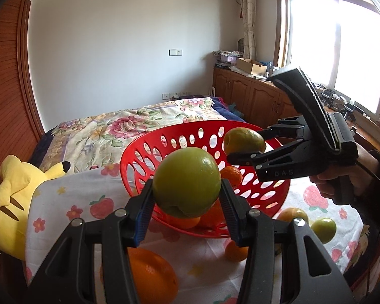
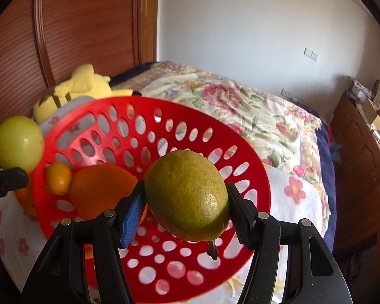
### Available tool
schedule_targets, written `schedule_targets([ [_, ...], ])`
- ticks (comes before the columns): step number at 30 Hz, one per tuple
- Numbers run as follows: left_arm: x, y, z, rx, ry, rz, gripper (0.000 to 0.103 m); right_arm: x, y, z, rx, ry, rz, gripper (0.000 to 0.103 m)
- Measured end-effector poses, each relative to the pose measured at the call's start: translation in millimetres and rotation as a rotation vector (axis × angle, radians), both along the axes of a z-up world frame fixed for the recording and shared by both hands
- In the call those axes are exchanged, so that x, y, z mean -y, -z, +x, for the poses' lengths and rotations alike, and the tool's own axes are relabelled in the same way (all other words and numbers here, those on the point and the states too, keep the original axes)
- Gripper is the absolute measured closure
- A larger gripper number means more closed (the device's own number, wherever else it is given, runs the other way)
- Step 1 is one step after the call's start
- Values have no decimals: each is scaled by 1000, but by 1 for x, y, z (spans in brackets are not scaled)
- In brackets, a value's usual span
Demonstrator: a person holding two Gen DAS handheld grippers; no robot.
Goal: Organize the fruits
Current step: 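Lift and carry the apple over the basket with left tool while right tool carries the pear, then release the apple into the basket with left tool while right tool releases the pear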
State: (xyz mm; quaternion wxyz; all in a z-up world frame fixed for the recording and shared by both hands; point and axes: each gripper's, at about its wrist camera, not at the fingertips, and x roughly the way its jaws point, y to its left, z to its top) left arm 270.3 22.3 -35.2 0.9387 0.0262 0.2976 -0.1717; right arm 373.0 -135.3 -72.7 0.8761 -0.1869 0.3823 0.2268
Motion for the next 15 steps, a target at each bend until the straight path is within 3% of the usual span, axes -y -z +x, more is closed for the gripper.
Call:
schedule_targets([
  [7,-3,7,14,-22,-14,-8,54,-2,7,0,5,-2,-15,40],
  [15,0,10,31,-45,-30,-9,54,8,-5,-13,36,6,43,39],
])
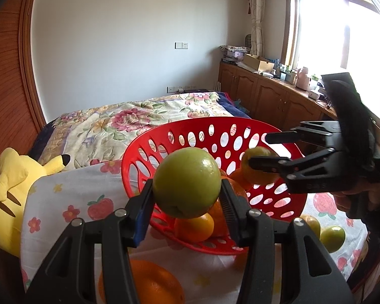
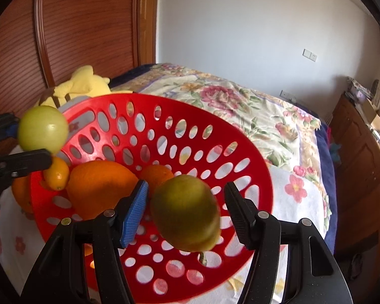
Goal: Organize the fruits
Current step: 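Release the apple into the basket with left tool while right tool releases the pear, then move left tool to a large orange while right tool moves to another green apple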
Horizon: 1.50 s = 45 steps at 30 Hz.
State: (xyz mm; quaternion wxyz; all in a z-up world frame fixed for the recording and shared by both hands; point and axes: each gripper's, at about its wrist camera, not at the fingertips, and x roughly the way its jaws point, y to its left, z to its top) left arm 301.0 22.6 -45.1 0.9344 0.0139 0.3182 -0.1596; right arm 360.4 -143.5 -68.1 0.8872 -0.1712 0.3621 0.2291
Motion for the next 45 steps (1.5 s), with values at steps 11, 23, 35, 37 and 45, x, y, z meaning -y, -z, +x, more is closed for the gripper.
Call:
schedule_targets([
  [11,11,12,23,-48,-13,23,53,7,-13,-29,27,-20,60,39],
  [23,11,6,15,-39,-32,29,51,23,-16,-54,35,-4,99,38],
  [35,-3,-15,-55,48,-24,34,49,57,-9,-92,37,102,150,37],
  [37,-5,-15,-67,51,-25,33,49,63,-8,-99,40,113,159,37],
  [45,-12,-6,-97,44,-30,16,48,71,1,-127,32,137,168,37],
])
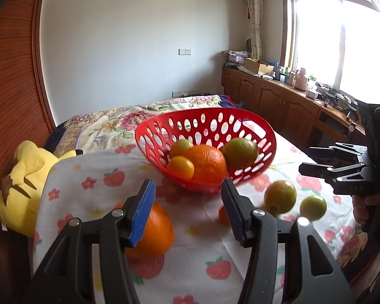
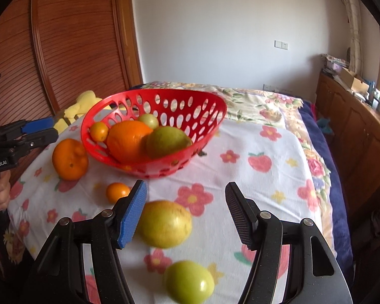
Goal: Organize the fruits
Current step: 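Move left tool to a large orange while right tool moves to another green apple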
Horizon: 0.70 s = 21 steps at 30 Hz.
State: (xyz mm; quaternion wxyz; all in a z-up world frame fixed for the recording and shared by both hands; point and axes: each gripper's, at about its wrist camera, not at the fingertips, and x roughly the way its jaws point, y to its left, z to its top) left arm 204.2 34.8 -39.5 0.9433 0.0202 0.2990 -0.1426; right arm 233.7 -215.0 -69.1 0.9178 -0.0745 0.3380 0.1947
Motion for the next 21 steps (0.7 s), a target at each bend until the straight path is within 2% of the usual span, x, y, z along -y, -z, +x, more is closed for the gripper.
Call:
schedule_targets([
  [14,-22,41,-23,-49,-104,-7,46,6,27,-34,1,43,-17,29],
  [21,-27,52,-36,-28,-136,-2,41,9,41,-43,-5,56,-23,28],
])
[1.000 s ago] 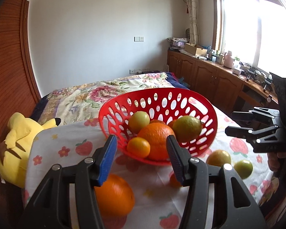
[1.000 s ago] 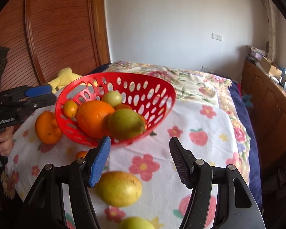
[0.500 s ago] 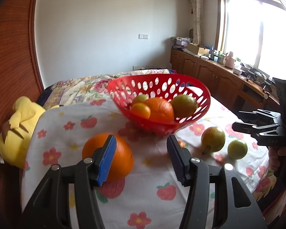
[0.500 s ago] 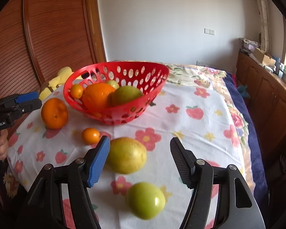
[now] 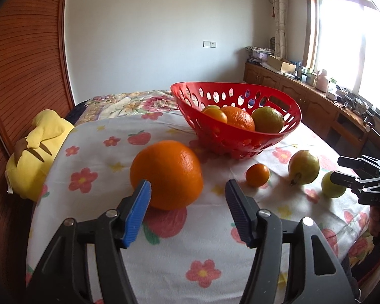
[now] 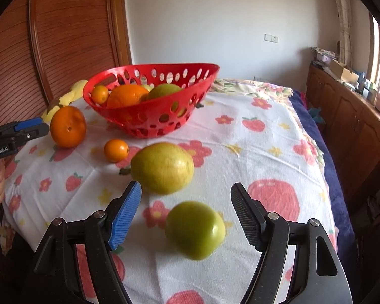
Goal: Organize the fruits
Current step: 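Move left tool to a large orange while right tool moves to another green apple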
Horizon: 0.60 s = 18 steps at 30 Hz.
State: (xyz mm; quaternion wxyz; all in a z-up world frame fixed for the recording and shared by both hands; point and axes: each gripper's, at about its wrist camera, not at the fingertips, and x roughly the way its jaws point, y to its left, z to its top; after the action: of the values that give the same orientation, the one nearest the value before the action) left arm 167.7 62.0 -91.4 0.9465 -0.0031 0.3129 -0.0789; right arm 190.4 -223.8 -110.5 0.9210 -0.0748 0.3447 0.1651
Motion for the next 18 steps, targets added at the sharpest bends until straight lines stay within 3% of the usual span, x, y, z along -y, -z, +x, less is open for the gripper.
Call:
schedule_targets([
  [18,-5,31,-8,22,-4,-44,40,1,27,-8,-20,27,-34,28],
])
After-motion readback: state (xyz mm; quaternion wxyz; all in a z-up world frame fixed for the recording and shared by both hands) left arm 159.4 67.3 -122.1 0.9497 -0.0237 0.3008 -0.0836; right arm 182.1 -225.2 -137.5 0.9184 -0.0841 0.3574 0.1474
